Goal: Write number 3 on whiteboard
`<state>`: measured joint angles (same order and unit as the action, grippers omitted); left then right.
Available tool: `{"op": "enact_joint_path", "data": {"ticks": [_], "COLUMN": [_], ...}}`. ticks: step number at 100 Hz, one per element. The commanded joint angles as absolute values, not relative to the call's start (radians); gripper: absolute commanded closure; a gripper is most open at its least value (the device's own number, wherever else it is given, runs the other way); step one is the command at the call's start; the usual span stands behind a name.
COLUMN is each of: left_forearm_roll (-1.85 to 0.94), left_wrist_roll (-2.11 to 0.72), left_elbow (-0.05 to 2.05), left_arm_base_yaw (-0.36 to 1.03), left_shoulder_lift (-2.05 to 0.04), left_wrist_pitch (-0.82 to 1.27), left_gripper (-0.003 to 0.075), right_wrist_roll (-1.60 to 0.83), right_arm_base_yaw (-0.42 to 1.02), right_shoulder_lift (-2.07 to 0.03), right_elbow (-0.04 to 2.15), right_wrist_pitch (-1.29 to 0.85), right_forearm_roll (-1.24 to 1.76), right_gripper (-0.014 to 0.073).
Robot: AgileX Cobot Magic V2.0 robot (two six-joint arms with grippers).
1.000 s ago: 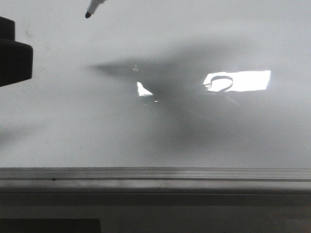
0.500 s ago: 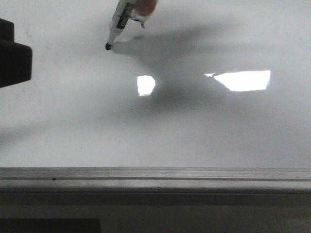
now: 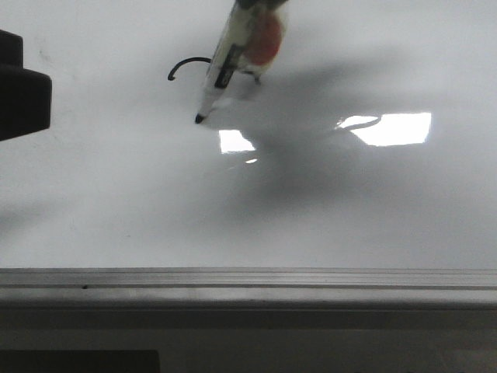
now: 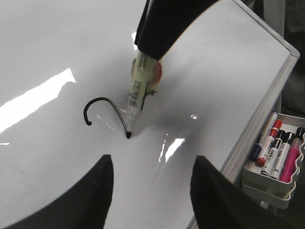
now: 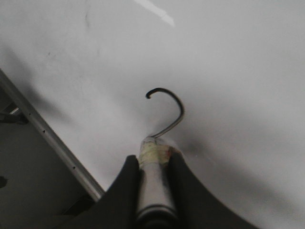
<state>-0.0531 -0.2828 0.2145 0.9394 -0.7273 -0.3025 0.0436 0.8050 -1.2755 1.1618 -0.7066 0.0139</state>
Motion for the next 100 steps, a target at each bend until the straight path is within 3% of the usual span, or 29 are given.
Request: {"op": "enact_joint_path", "data": {"ticks": [1,28,54,100], "left_forearm_roll": [-0.062,-0.062,-0.062,-0.056], "left_wrist_roll": [-0.275,-0.275,-0.275,-0.275], "left_elbow": [0.24,0.24,0.24,0.24], "left_arm_base_yaw": [0.941,0.941,0.941,0.941], "left_shoulder_lift": [-0.722,-0.722,-0.722,-0.78], "left_wrist_pitch": [-0.376,-0.376,-0.376,-0.38], "left_gripper": [0.0374,0.0374,0.0374,0.0374], "right_wrist_roll": [0.045,0.046,0.046,0.046], "right_arm_base_yaw": [0.8,0.808,0.888,1.001], "right_shoulder_lift": [-1.268,-1.236,-1.316,-1.258], "right_elbow": [1.174,1.172,1.152,1.158], "right_wrist_pitch": [-0.676,-0.78,-0.608,-0.549], "right_forearm_roll": [-0.034,-0.01,0.02,0.076], "right_gripper": [0.0659,0.0659,0.0659,0.0659]}}
